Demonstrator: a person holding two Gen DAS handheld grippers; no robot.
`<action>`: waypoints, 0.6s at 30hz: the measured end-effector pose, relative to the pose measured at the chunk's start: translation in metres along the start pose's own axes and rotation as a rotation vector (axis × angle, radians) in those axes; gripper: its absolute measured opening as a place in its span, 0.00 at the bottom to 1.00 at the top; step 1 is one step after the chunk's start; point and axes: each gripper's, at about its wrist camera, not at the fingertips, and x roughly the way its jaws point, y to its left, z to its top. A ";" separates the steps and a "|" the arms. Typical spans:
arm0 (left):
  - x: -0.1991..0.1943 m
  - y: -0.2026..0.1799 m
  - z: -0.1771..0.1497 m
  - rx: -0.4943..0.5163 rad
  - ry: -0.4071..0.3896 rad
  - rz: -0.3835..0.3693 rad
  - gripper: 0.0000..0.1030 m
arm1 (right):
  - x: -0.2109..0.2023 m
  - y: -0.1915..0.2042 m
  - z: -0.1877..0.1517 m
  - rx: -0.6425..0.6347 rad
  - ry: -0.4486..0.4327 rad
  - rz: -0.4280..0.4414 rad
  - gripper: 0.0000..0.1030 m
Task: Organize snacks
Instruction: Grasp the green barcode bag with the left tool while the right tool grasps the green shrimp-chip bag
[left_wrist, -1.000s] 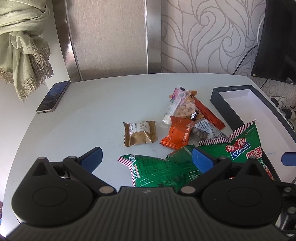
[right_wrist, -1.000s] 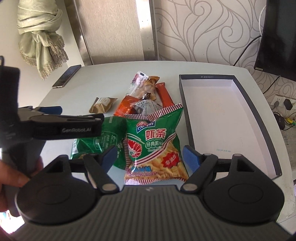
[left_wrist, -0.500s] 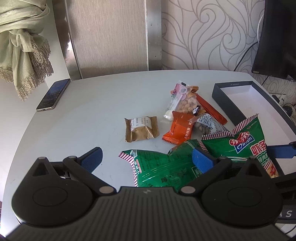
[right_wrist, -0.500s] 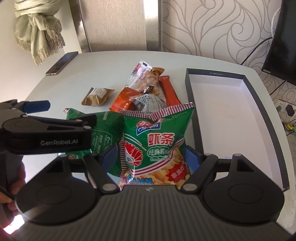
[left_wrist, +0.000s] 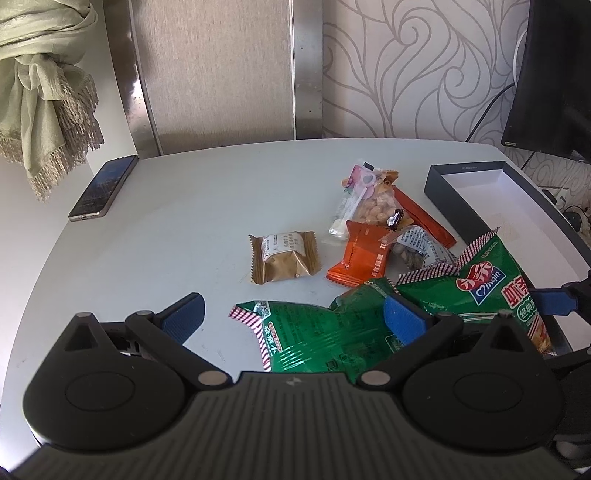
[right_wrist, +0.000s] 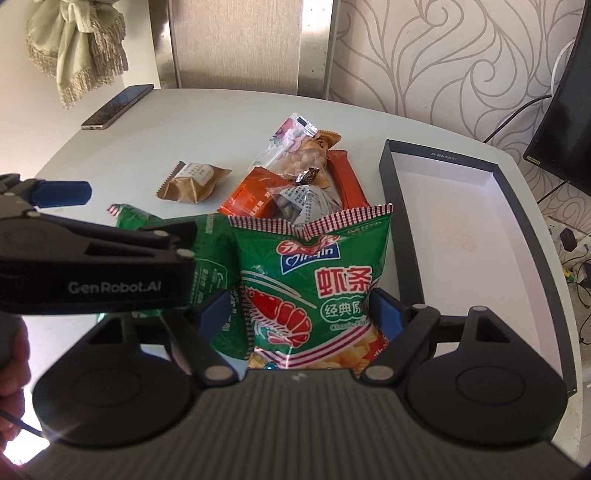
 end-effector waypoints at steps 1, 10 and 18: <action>0.000 0.000 0.000 0.002 -0.001 0.000 1.00 | 0.001 -0.001 0.000 0.002 0.006 0.005 0.81; 0.002 0.000 0.001 0.006 -0.004 0.001 1.00 | 0.005 -0.017 -0.002 0.040 0.038 0.021 0.80; -0.001 0.002 -0.006 0.023 -0.009 -0.030 1.00 | 0.008 -0.017 -0.002 0.023 0.041 0.022 0.77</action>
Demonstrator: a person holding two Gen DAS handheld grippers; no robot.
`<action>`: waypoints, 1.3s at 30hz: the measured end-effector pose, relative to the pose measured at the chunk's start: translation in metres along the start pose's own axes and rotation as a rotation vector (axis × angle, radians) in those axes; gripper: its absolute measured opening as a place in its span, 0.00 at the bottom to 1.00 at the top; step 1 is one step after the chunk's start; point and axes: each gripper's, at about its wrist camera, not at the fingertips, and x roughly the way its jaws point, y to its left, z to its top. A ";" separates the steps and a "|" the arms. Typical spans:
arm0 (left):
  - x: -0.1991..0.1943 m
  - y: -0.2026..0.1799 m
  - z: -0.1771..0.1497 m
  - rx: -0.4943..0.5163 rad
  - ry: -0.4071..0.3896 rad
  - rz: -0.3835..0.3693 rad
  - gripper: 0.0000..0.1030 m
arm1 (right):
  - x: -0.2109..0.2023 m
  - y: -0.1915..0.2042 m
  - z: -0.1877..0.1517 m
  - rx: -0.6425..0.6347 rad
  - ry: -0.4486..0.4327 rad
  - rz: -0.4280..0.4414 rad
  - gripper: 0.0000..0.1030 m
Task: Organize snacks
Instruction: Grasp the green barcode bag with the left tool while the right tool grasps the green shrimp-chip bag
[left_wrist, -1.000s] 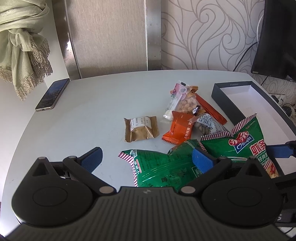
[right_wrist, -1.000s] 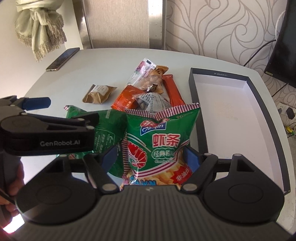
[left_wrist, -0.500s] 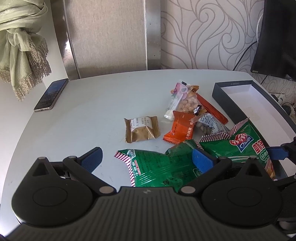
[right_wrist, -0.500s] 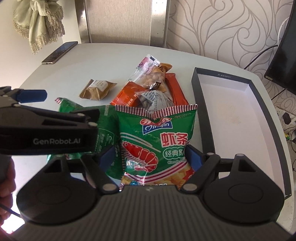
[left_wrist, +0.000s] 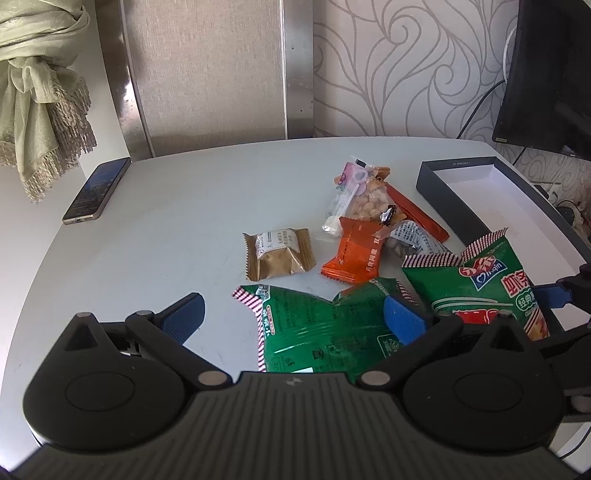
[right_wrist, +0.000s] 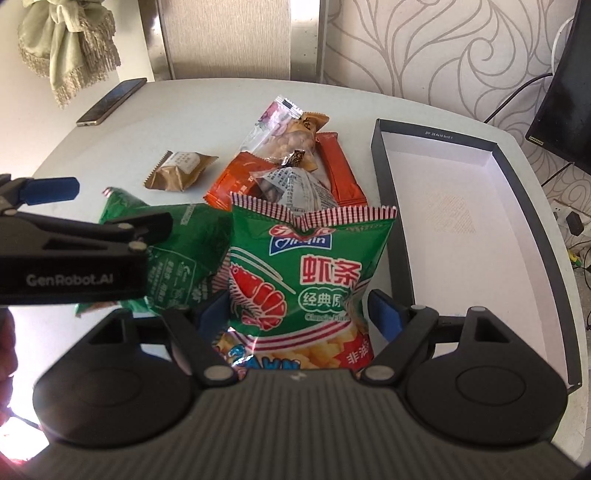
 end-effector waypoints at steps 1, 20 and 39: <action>0.000 0.000 -0.001 0.004 0.000 -0.005 1.00 | 0.000 0.001 -0.001 -0.003 0.000 -0.001 0.77; -0.001 0.007 -0.015 -0.018 0.035 -0.130 1.00 | -0.004 0.010 -0.012 -0.034 -0.009 0.003 0.80; 0.018 0.006 -0.014 -0.010 0.015 -0.063 1.00 | -0.003 0.019 -0.016 -0.094 -0.011 -0.023 0.81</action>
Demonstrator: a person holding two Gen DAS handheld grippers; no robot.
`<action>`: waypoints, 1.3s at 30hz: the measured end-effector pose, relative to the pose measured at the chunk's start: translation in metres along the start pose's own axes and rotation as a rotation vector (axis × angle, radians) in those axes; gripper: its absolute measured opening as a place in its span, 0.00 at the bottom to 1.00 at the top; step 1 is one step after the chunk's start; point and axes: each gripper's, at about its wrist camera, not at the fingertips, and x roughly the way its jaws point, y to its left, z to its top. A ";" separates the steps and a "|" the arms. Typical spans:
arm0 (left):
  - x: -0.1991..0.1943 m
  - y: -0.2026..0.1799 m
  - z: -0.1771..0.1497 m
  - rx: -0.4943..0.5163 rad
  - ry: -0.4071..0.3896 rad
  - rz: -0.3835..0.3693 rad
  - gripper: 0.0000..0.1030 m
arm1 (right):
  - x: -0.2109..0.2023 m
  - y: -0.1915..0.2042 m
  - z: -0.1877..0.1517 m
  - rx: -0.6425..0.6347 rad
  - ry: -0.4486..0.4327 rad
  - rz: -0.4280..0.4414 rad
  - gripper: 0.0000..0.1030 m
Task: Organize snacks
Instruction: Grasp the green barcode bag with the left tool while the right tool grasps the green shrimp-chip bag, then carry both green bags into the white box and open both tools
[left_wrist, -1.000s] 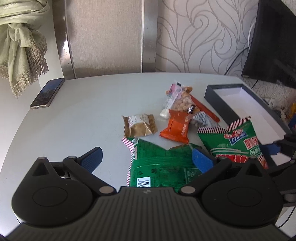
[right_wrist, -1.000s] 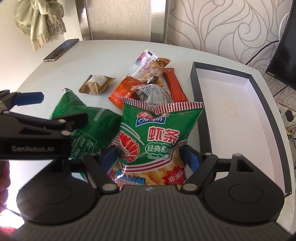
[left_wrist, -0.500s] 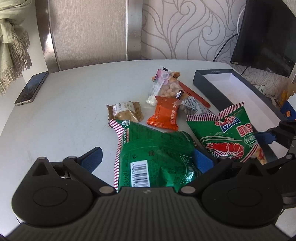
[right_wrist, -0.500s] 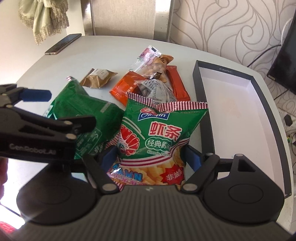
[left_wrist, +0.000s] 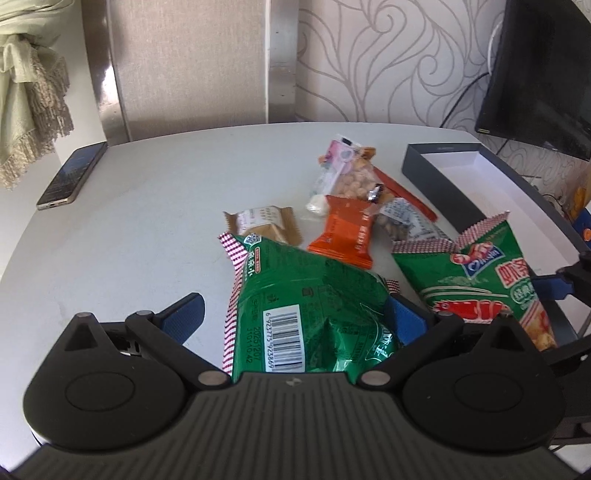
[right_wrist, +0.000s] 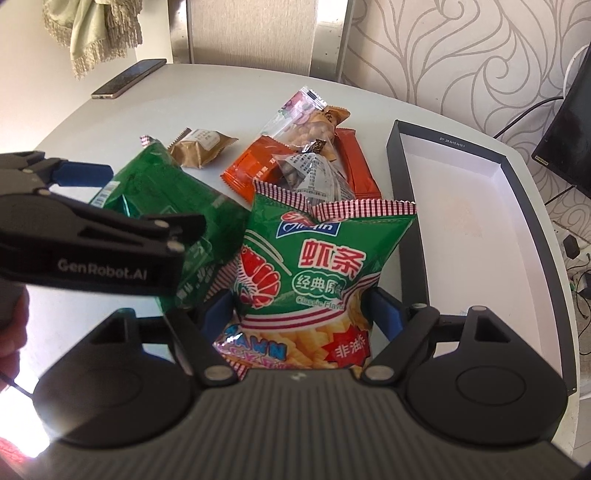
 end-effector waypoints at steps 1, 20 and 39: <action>0.000 0.003 0.000 -0.006 -0.002 0.012 1.00 | 0.000 0.000 0.000 0.001 -0.001 0.000 0.81; -0.008 0.001 -0.006 0.067 -0.043 0.026 0.80 | -0.008 -0.006 -0.002 0.030 -0.013 0.054 0.67; -0.038 0.005 0.007 0.094 -0.140 -0.004 0.66 | -0.042 0.007 -0.009 0.047 -0.072 0.106 0.63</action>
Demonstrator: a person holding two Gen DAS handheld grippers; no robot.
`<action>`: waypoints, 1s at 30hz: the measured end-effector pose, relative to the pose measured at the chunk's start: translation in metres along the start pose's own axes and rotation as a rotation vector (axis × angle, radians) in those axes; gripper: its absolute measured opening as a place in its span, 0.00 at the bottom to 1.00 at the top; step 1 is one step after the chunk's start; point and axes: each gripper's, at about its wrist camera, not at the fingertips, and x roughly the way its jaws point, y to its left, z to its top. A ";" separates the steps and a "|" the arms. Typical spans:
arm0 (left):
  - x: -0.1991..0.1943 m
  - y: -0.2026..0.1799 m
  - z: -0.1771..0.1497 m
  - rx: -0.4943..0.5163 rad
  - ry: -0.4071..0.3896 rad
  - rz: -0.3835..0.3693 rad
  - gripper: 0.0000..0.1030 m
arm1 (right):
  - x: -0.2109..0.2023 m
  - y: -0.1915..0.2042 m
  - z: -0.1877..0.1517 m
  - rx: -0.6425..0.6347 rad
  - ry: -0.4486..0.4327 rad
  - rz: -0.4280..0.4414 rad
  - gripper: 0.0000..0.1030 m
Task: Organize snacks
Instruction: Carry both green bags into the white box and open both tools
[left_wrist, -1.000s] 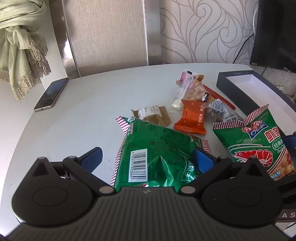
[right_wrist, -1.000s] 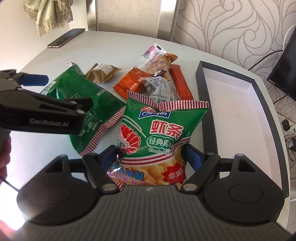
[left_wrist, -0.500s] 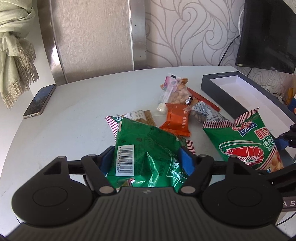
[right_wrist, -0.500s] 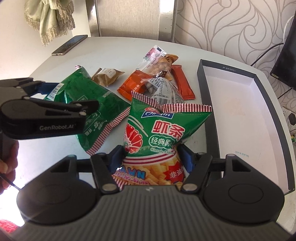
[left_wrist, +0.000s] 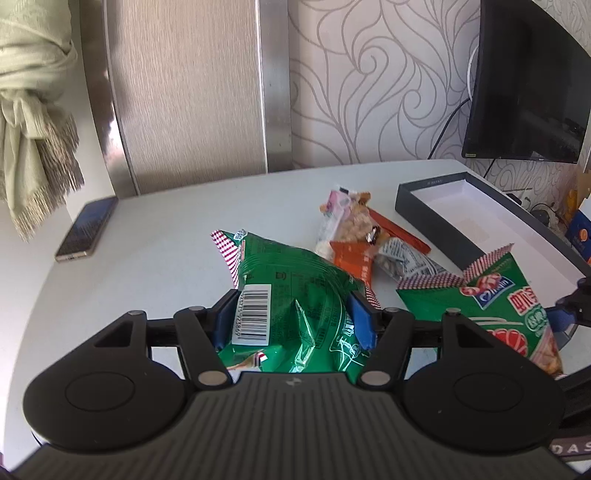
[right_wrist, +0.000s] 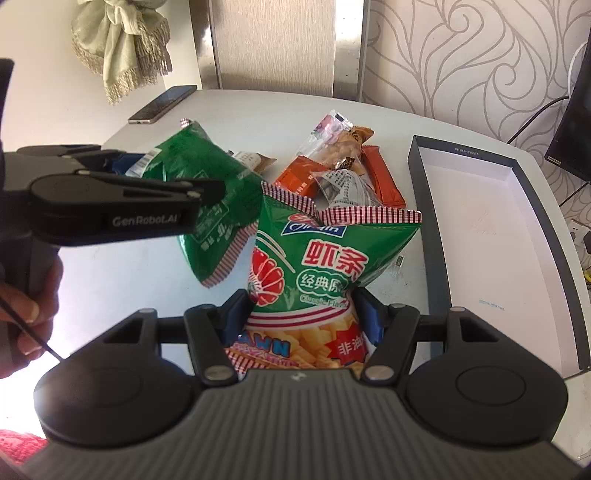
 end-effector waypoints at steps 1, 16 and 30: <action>-0.002 0.001 0.002 0.008 -0.008 0.006 0.66 | -0.004 0.001 0.000 0.003 -0.004 0.000 0.63; -0.022 0.021 0.044 0.037 -0.090 -0.079 0.66 | -0.059 0.018 0.005 0.075 -0.080 -0.079 0.63; -0.007 -0.047 0.087 0.097 -0.138 -0.236 0.66 | -0.077 -0.032 -0.003 0.191 -0.118 -0.199 0.63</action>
